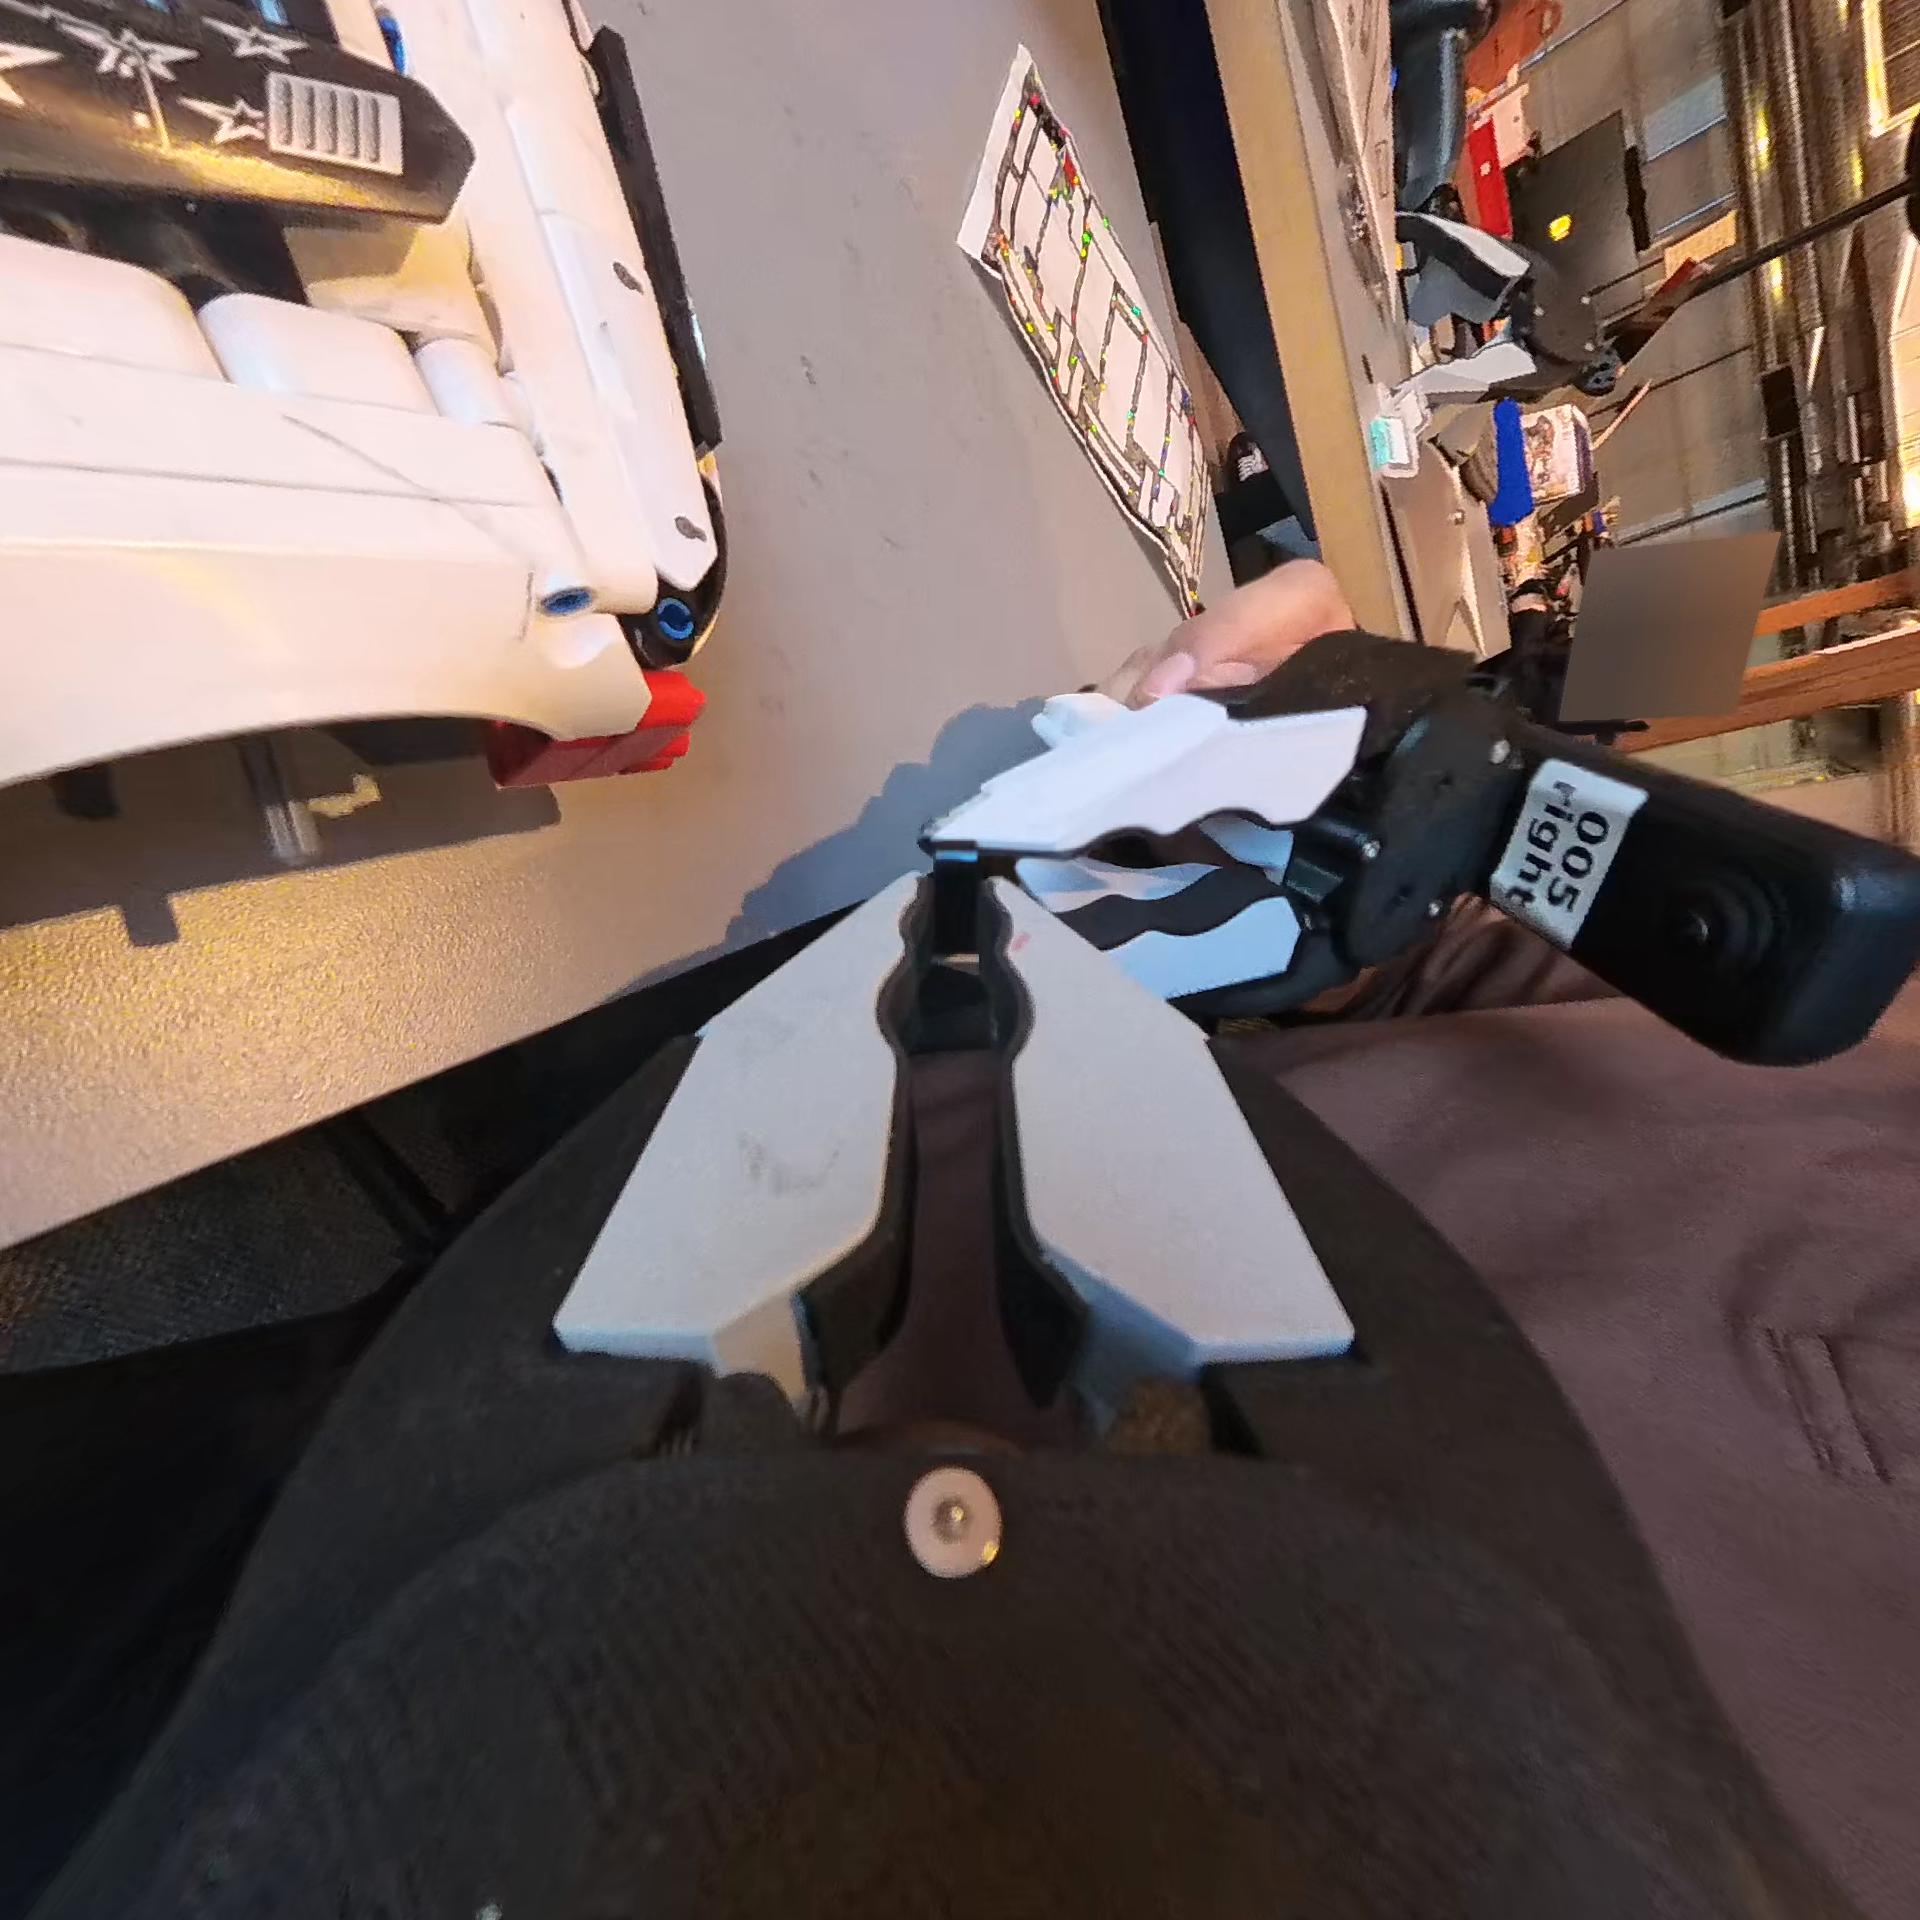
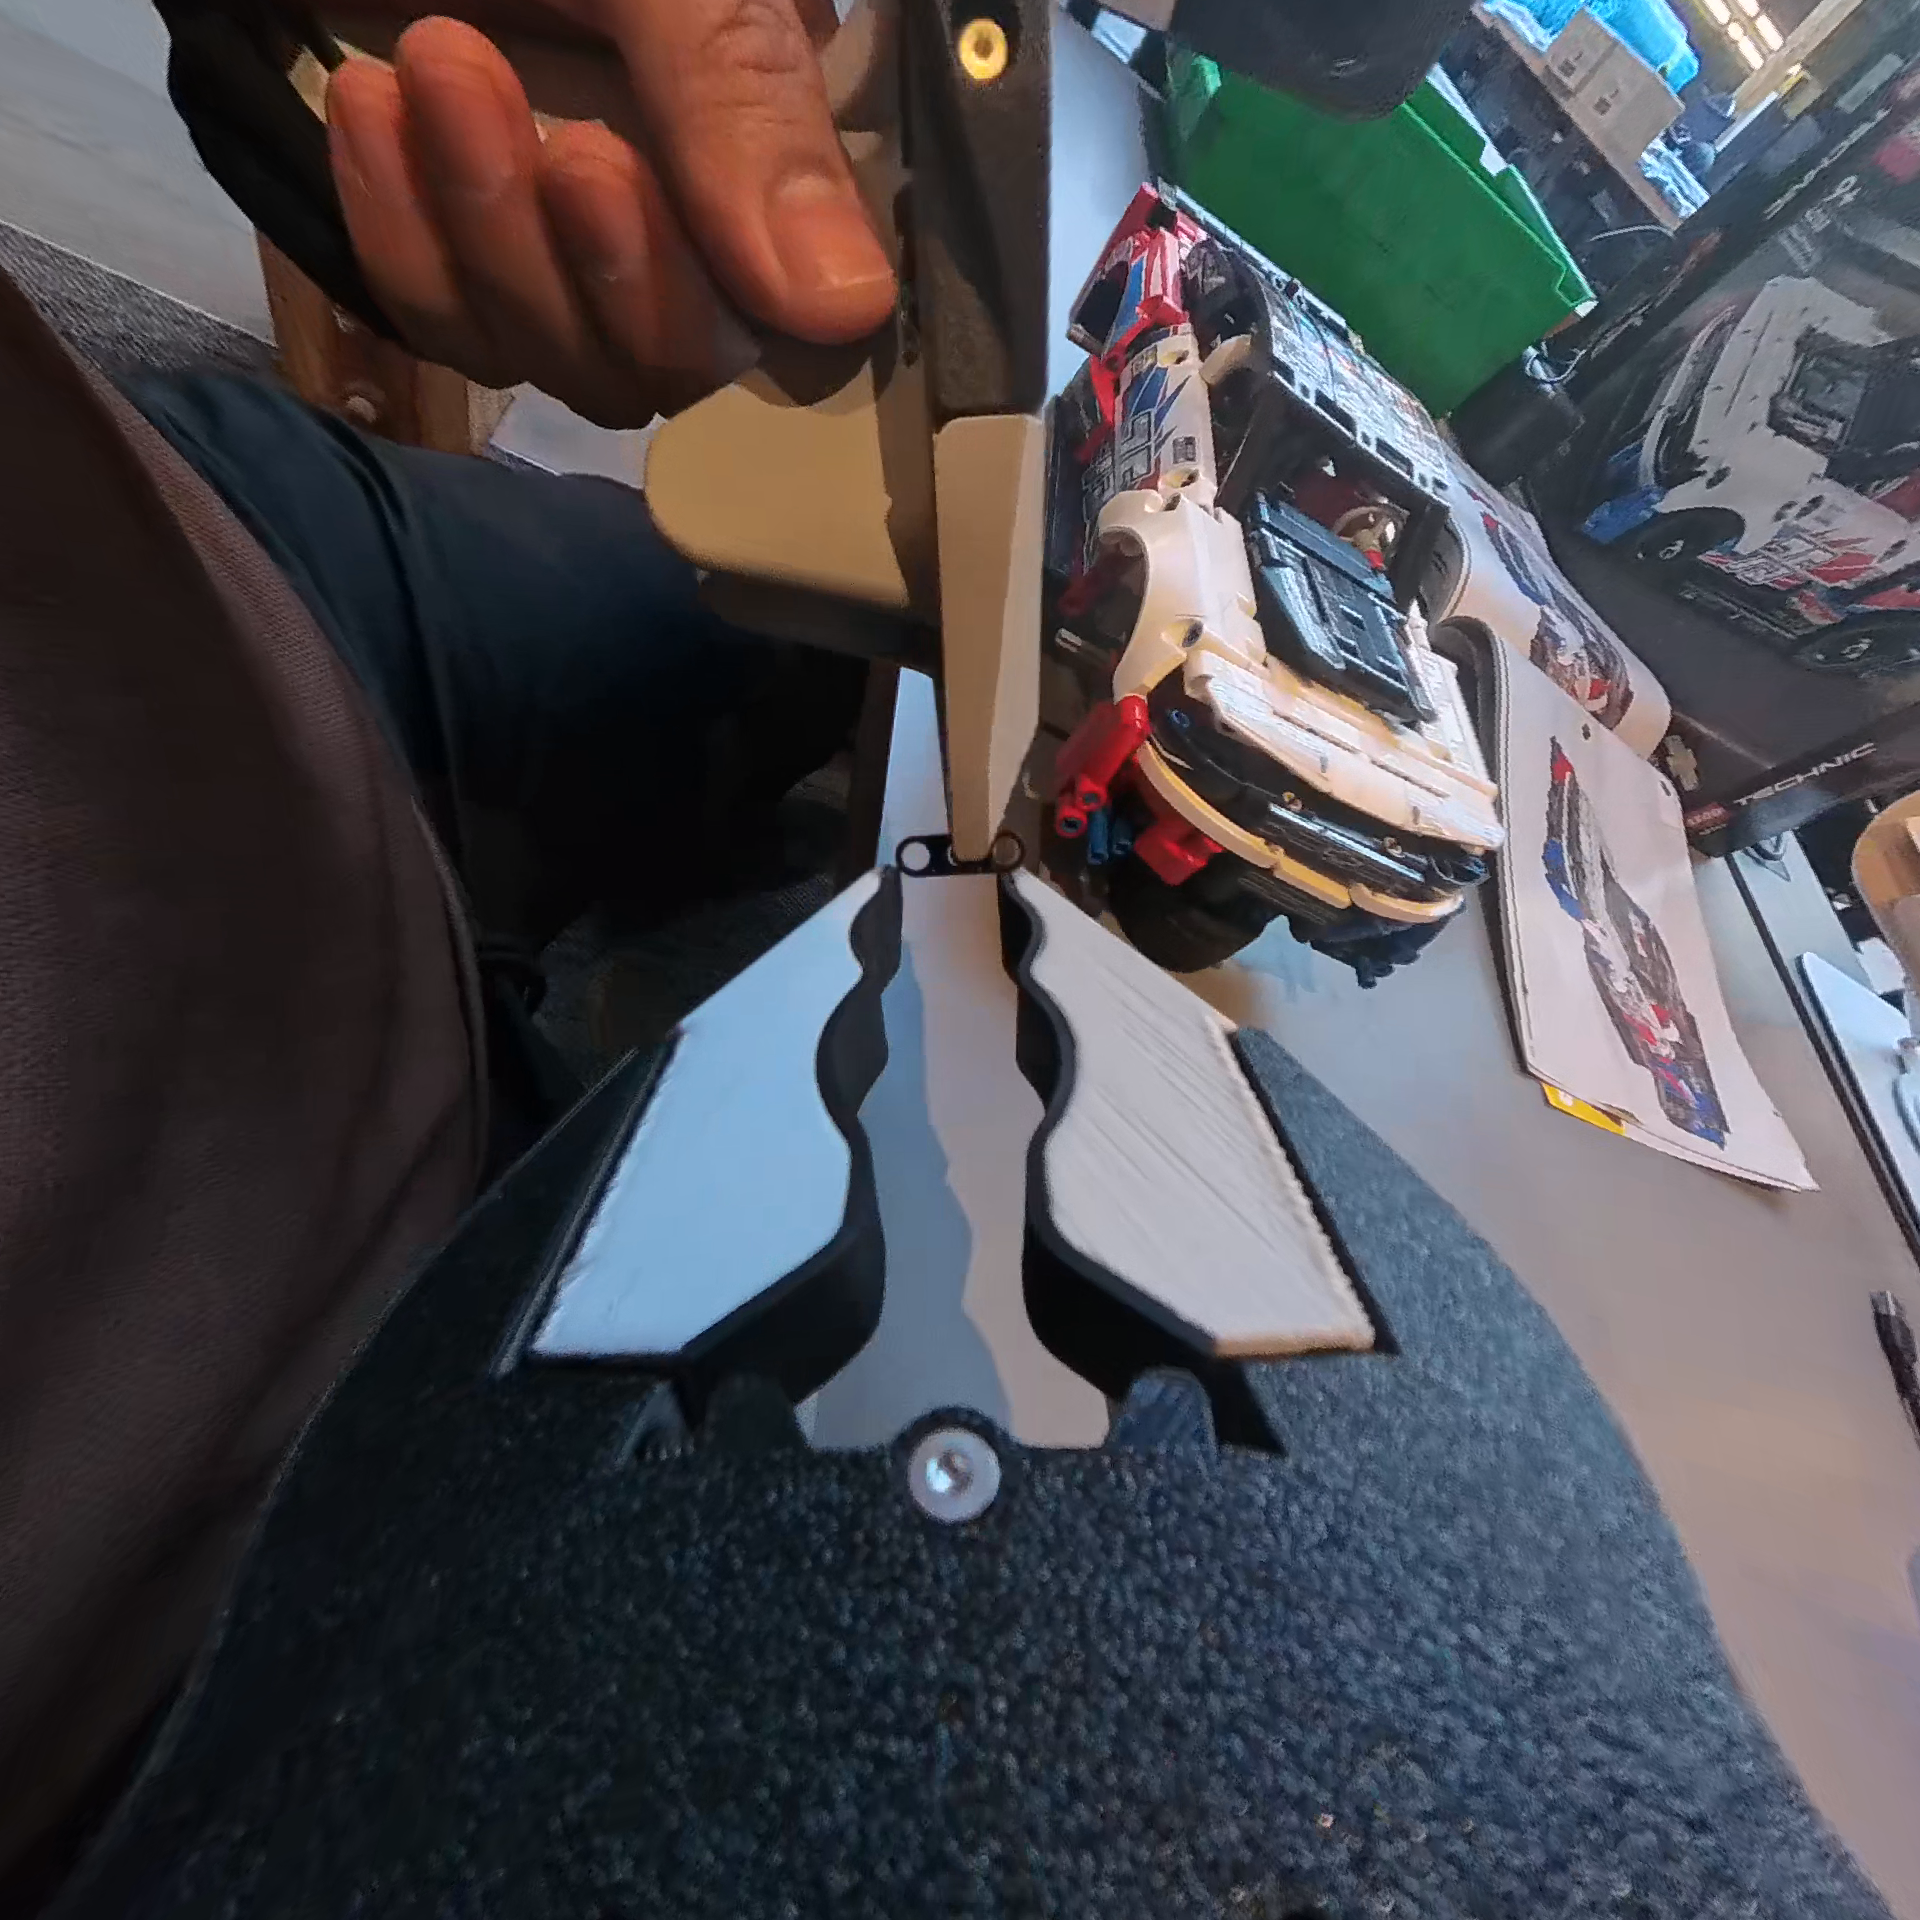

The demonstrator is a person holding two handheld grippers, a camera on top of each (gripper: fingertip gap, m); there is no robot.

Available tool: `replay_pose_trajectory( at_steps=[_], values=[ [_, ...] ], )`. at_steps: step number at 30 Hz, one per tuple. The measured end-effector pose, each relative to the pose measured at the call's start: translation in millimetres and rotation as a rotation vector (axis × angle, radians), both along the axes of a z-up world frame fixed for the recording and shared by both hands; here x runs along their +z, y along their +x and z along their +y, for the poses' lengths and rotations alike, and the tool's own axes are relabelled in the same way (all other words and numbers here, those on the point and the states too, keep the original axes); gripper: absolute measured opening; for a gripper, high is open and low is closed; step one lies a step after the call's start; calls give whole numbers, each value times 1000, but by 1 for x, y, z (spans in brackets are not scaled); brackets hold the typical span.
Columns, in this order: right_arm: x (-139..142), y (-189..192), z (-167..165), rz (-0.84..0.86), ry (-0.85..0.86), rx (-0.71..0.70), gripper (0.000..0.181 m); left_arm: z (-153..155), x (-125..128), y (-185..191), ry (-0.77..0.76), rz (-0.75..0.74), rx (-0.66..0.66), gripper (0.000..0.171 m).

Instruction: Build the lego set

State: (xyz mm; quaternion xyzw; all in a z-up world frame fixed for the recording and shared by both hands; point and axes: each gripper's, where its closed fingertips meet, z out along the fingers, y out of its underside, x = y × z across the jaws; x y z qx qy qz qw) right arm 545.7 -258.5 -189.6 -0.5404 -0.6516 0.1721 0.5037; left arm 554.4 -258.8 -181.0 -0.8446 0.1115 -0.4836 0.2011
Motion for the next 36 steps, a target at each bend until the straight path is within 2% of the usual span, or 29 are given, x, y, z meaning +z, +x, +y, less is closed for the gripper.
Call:
replay_pose_trajectory(
  at_steps=[19, 28, 36],
  values=[
    [-3, -1, 2, -22, 39, 0, 26, 4, -9, 2, -30, 3, 2, 6],
    [-4, -2, 11, -19, 33, -38, 23, 10, -9, 4, -24, -15, 7, 6],
    [6, -3, 23, 47, -21, -78, 23, 21, -3, 0, 85, 11, 37, 8]
  ],
)
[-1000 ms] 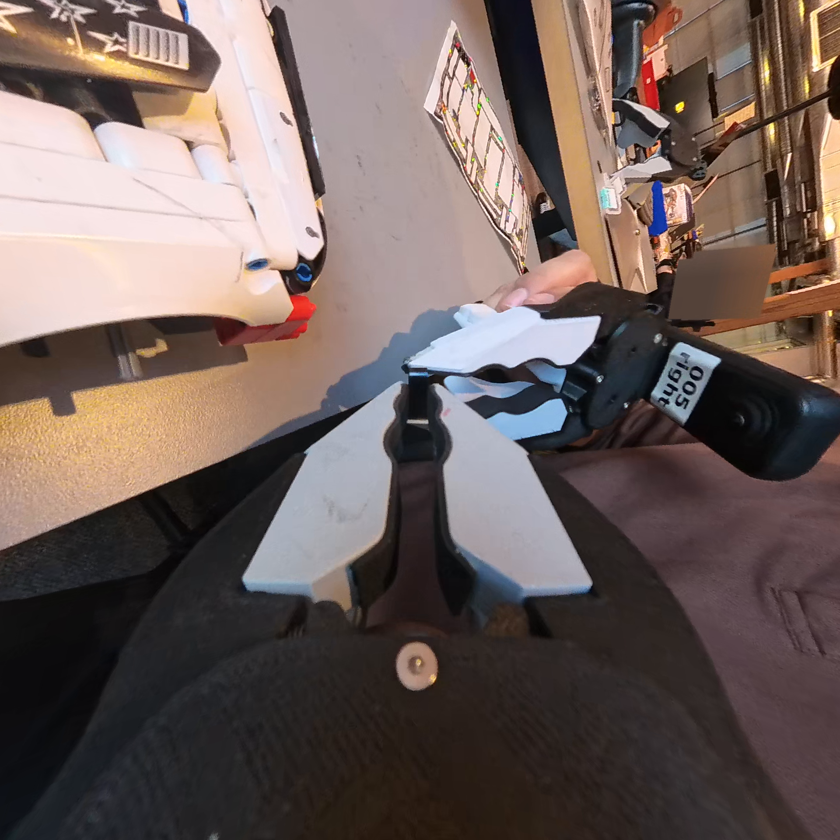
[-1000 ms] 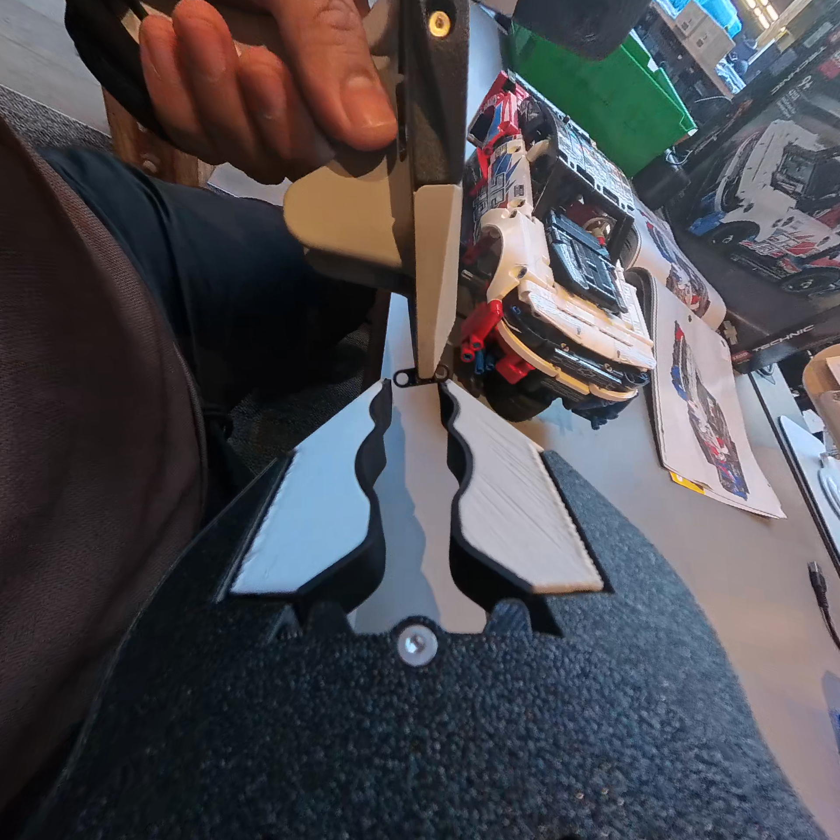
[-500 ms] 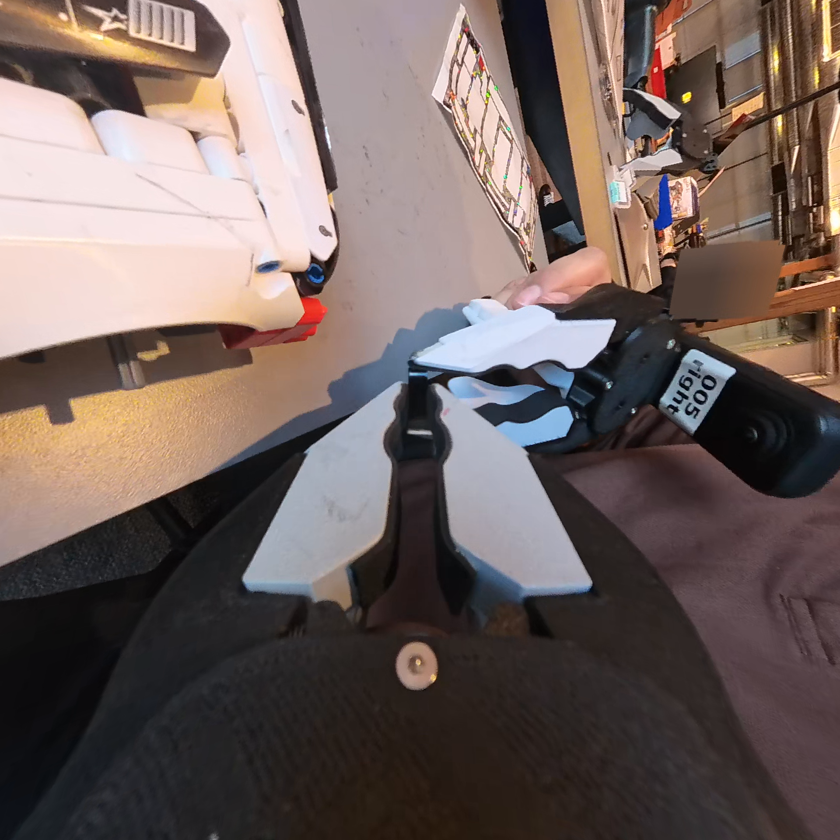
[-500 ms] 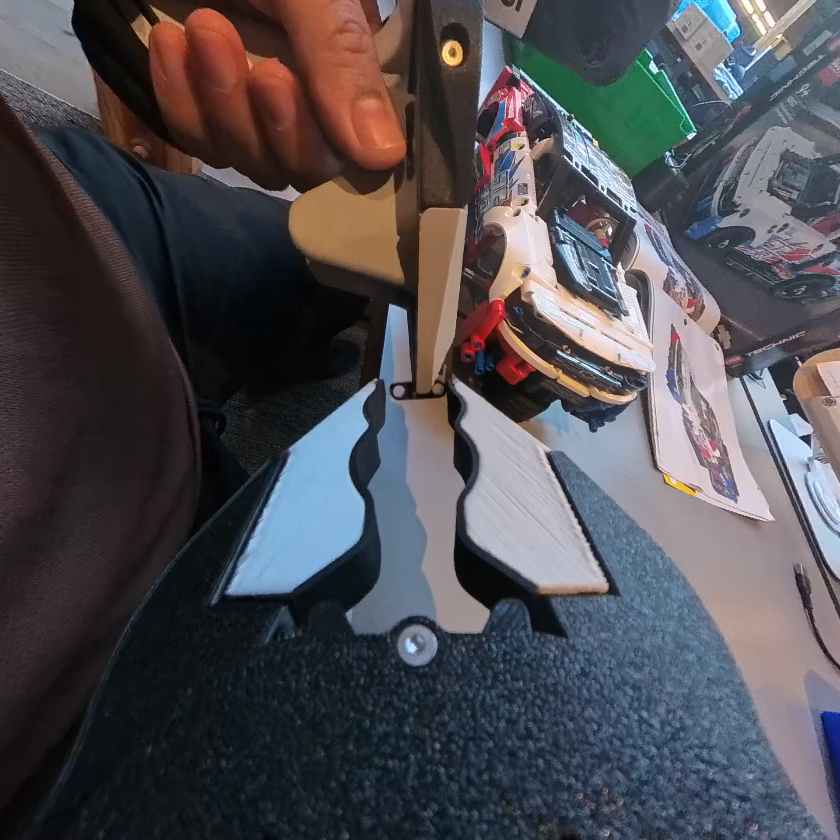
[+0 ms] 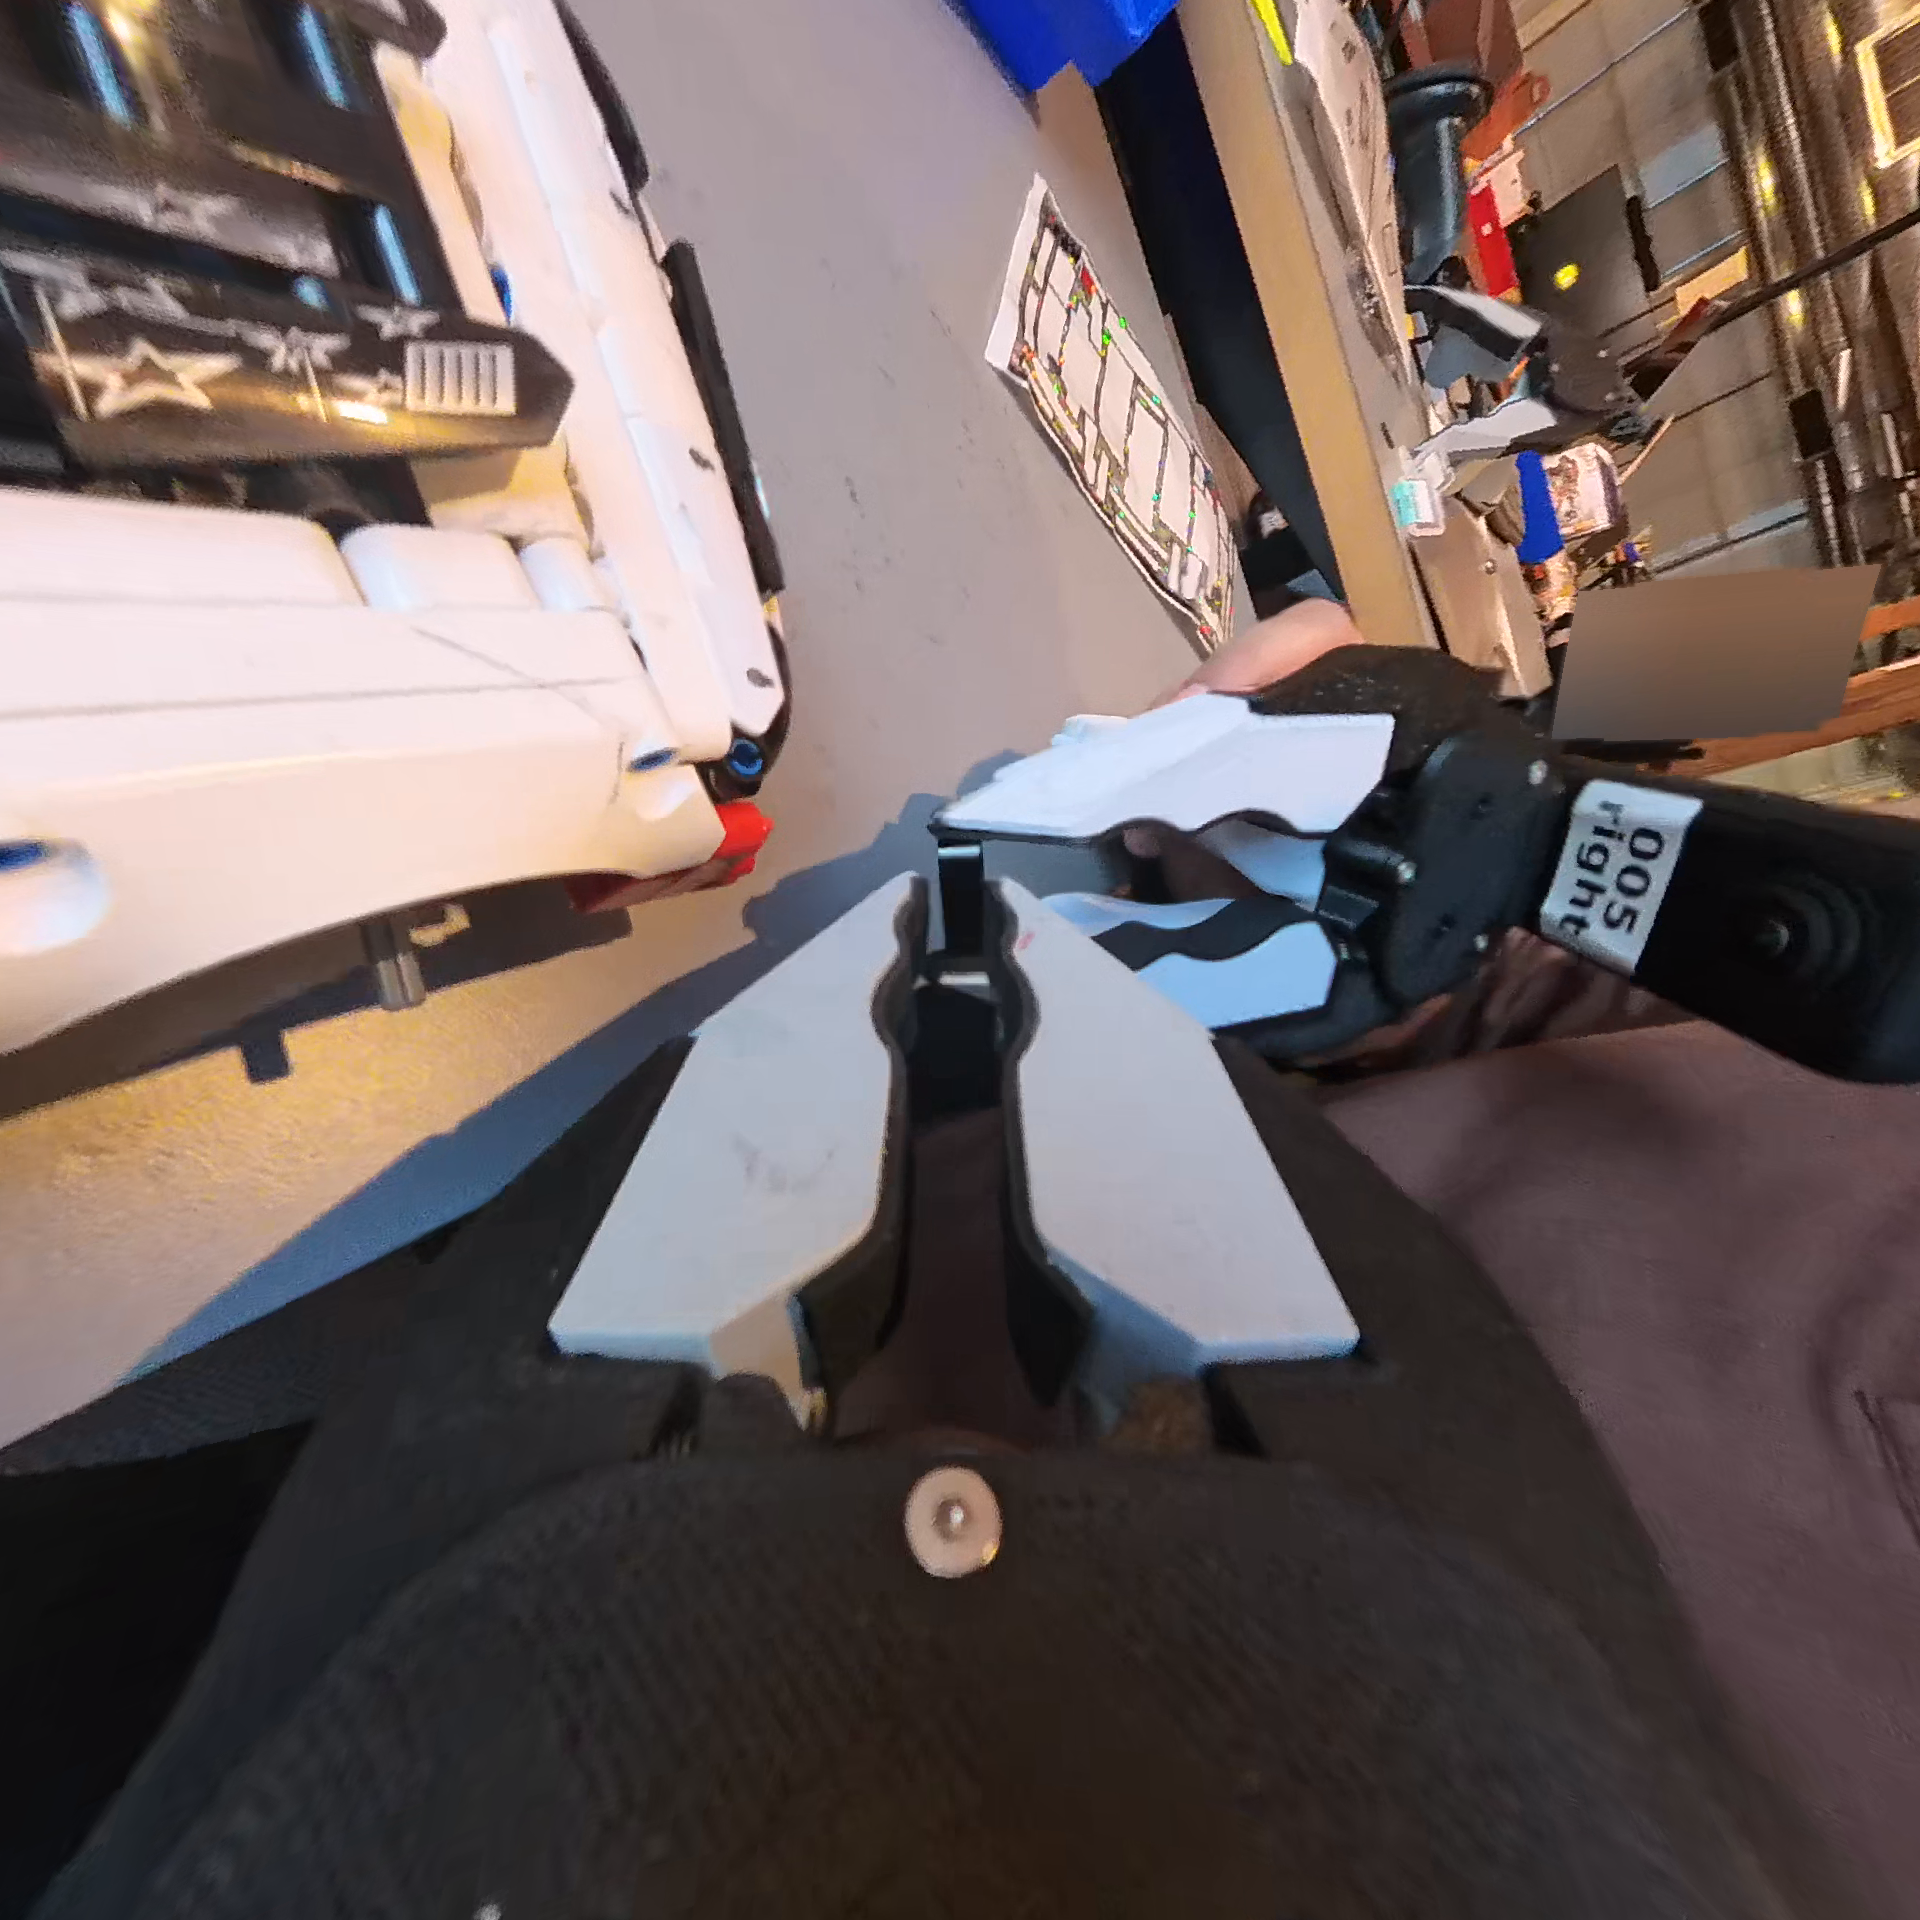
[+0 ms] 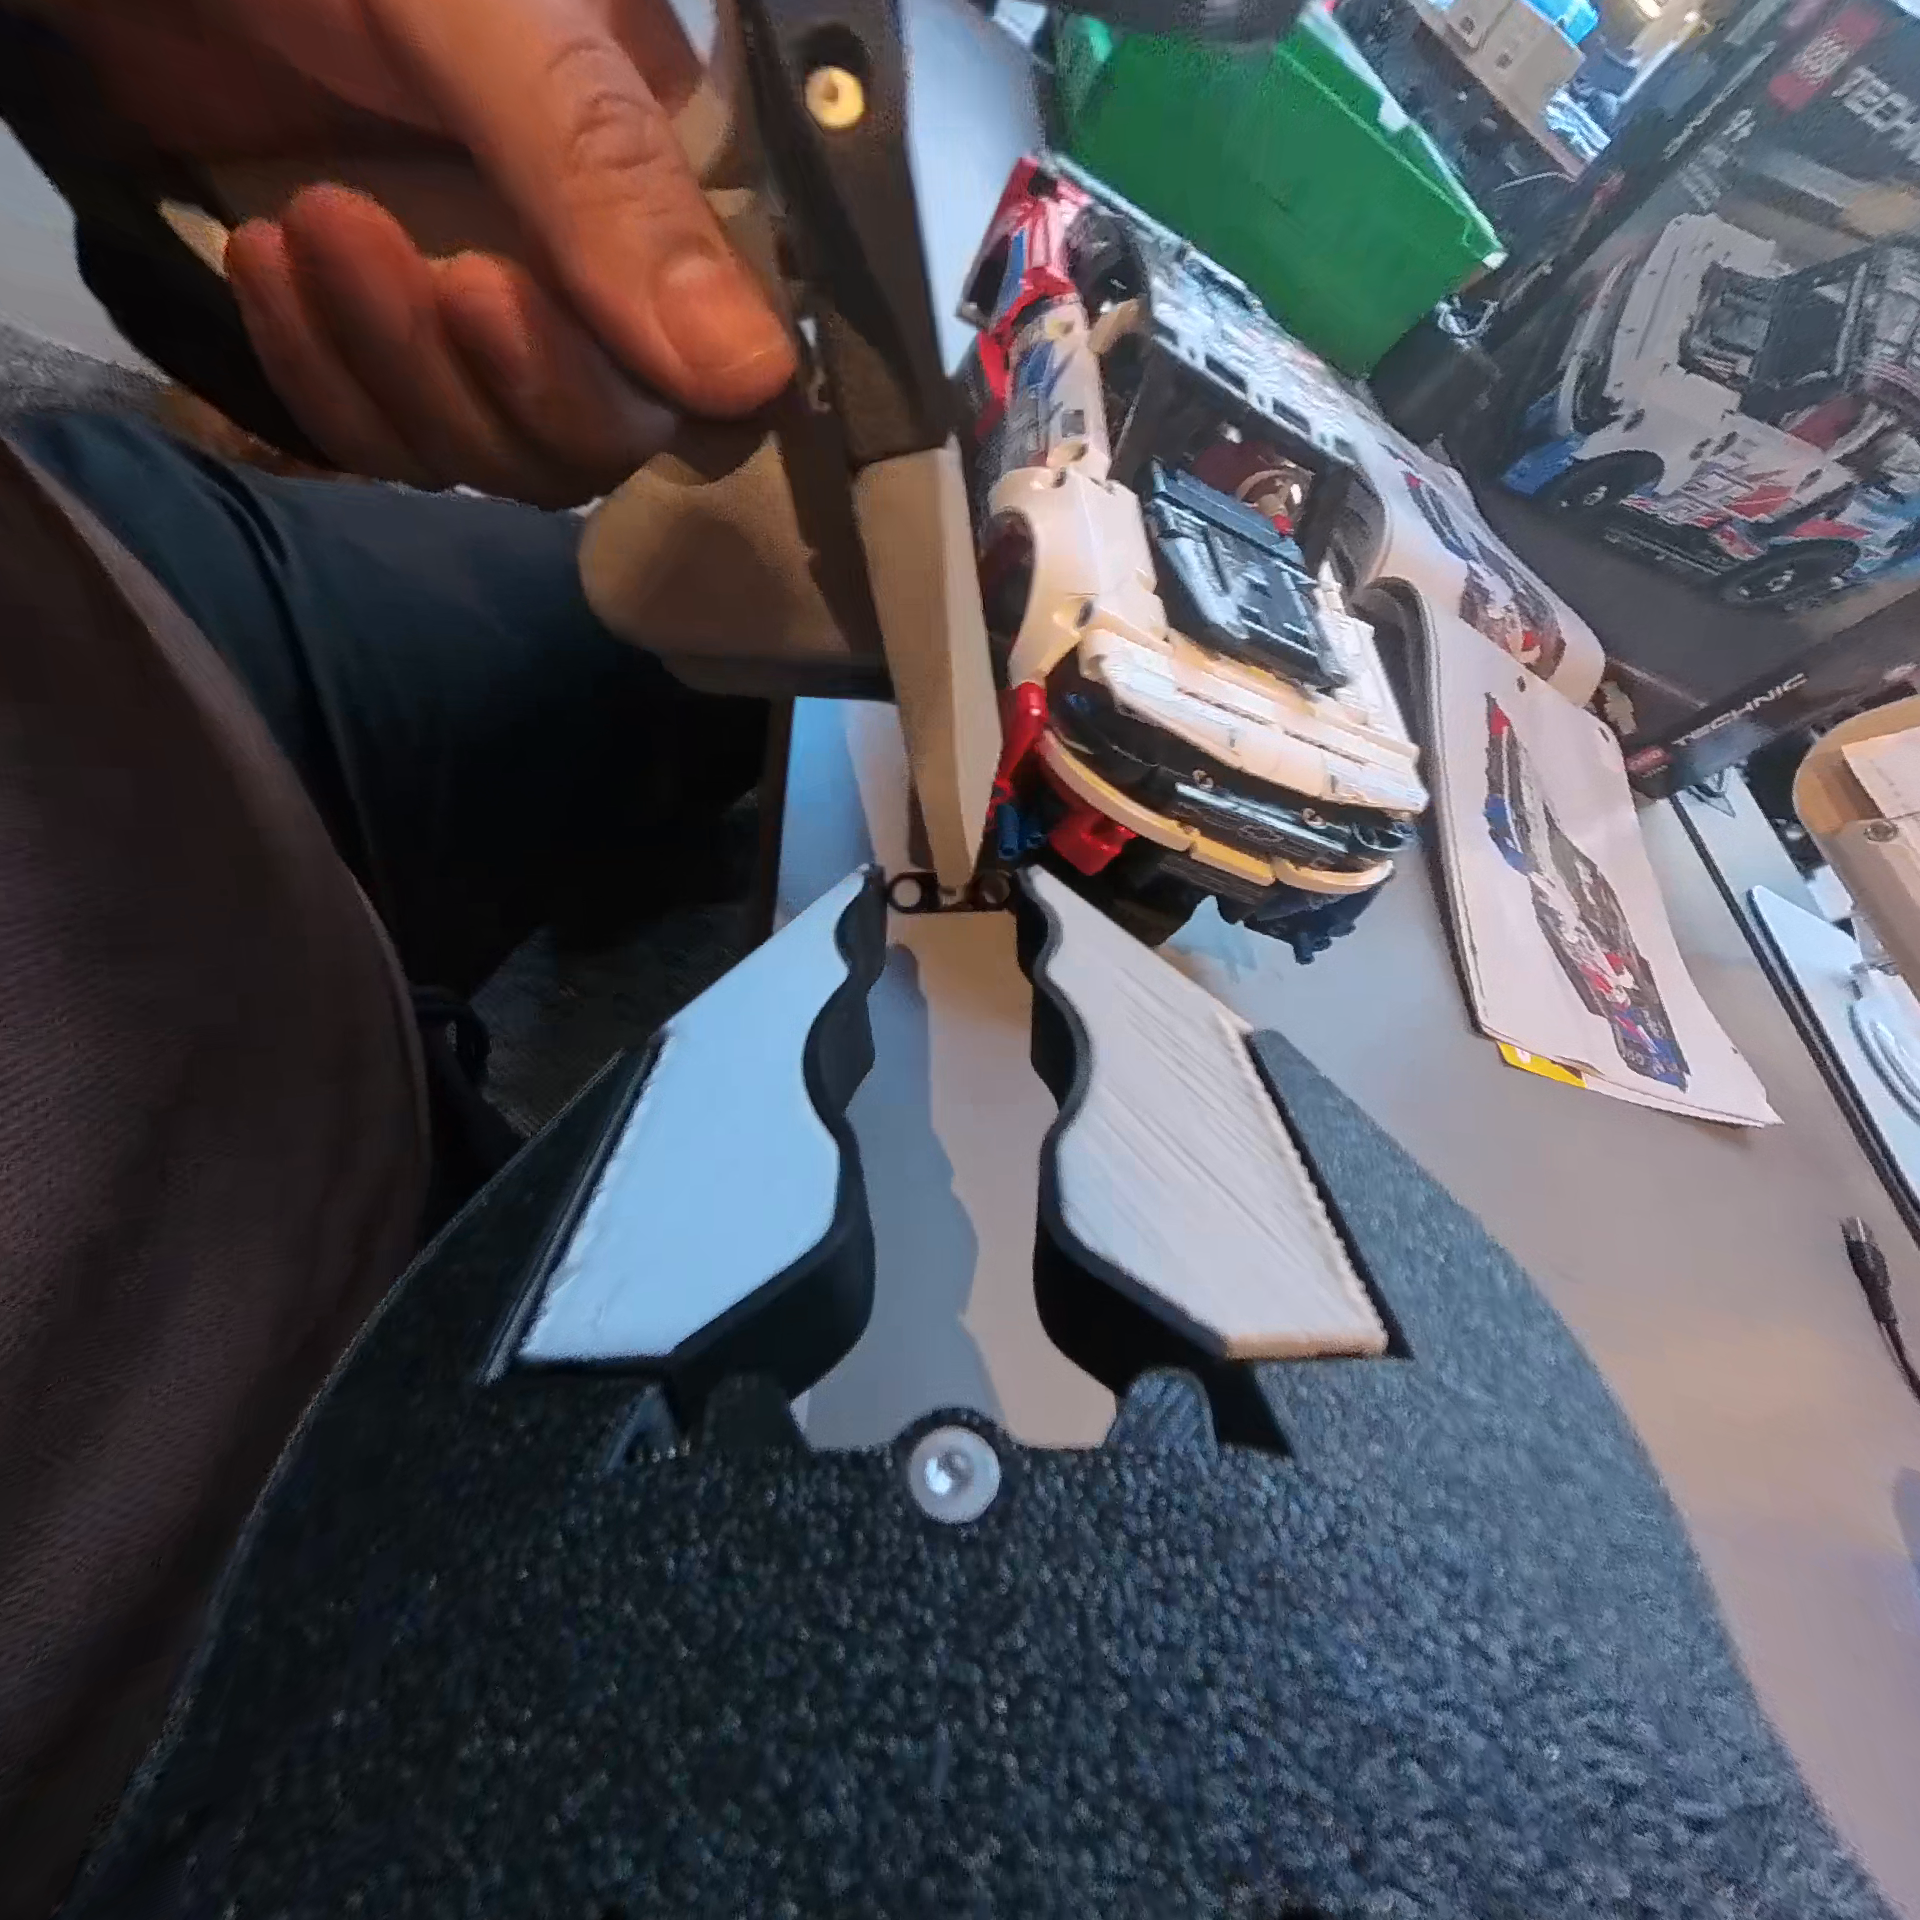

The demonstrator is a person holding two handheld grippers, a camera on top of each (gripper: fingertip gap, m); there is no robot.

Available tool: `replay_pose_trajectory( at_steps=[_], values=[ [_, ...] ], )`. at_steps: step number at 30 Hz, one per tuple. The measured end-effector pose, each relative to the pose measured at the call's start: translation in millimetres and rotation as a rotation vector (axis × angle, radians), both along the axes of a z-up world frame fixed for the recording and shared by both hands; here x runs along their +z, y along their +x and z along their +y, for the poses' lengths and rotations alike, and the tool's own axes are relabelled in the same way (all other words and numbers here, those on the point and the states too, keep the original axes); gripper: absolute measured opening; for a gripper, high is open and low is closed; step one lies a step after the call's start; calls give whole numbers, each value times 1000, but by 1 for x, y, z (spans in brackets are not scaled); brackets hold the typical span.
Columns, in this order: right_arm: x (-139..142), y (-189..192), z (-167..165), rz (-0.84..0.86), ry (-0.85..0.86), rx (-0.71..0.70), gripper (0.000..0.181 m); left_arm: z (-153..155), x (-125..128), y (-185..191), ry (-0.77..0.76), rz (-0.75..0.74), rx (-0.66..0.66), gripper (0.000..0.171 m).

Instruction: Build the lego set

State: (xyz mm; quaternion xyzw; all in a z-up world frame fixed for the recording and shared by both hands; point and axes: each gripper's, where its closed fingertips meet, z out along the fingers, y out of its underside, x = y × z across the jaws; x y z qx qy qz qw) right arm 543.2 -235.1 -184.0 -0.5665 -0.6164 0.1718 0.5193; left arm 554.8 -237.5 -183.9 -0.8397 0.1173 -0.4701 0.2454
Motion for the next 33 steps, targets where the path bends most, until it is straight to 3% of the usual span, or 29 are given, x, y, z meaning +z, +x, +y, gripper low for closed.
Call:
replay_pose_trajectory(
  at_steps=[8, 12, 15, 19, 22, 27, 31, 33],
  values=[
    [17, 26, 39, 158, -182, -120, 23, 9, 20, -44, 289, 131, 36, 36],
    [36, 48, 75, 319, -250, -179, 23, 4, 35, -94, 523, 194, 60, 44],
    [50, 59, 106, 453, -309, -201, 23, 11, 54, -160, 720, 213, 211, 42],
    [64, 58, 145, 590, -379, -196, 23, 43, 60, -296, 745, 270, 539, 52],
    [67, 42, 163, 606, -400, -153, 23, 73, 48, -361, 667, 267, 583, 75],
    [54, 21, 188, 485, -298, -182, 23, 121, 9, -385, 611, 430, 400, 78],
    [48, 16, 202, 425, -234, -227, 23, 141, -12, -388, 567, 411, 385, 70],
    [46, 14, 205, 413, -244, -228, 23, 145, -12, -388, 607, 430, 380, 51]
  ],
)
